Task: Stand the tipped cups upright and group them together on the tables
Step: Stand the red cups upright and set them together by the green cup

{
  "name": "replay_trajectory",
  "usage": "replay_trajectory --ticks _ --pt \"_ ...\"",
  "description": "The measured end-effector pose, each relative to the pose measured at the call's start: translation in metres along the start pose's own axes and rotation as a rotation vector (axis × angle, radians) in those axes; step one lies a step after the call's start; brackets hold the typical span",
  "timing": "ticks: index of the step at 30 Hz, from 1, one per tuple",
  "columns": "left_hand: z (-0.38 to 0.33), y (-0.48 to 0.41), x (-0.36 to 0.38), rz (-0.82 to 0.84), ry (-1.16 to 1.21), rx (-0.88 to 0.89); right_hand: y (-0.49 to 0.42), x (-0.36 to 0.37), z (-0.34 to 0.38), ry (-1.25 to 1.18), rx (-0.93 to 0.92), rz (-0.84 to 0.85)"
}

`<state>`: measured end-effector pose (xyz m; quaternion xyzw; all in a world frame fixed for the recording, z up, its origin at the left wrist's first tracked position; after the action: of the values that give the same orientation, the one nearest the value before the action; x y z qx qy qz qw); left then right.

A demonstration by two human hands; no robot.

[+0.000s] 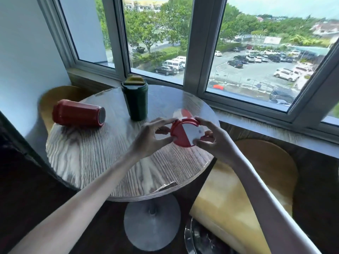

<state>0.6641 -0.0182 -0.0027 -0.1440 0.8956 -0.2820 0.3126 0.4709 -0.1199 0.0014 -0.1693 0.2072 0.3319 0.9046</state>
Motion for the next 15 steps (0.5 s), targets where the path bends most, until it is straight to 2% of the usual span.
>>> replay_trajectory --ticks 4,8,11,15 --pt "-0.003 -0.022 -0.003 -0.108 0.221 -0.106 -0.017 -0.017 0.016 -0.149 -0.029 -0.026" --pt "-0.014 -0.041 -0.004 -0.243 0.354 -0.116 -0.033 -0.034 0.038 -0.228 -0.09 -0.063" --pt "-0.017 -0.054 -0.004 -0.316 0.346 -0.09 -0.044 -0.038 0.04 -0.253 -0.113 -0.004" --pt "-0.015 -0.062 -0.003 -0.275 0.269 -0.092 -0.053 -0.039 0.033 -0.21 -0.113 -0.018"
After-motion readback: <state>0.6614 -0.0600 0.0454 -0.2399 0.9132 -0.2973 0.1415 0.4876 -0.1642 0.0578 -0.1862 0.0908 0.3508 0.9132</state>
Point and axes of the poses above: each hand's wrist, its own y-axis away from the middle knuckle, its own x-axis out of the palm, z = x × y, the point moved 3 cm from there along -y, towards the middle knuckle, and after that the axes turned 8 degrees about x, right-handed, at the moved point
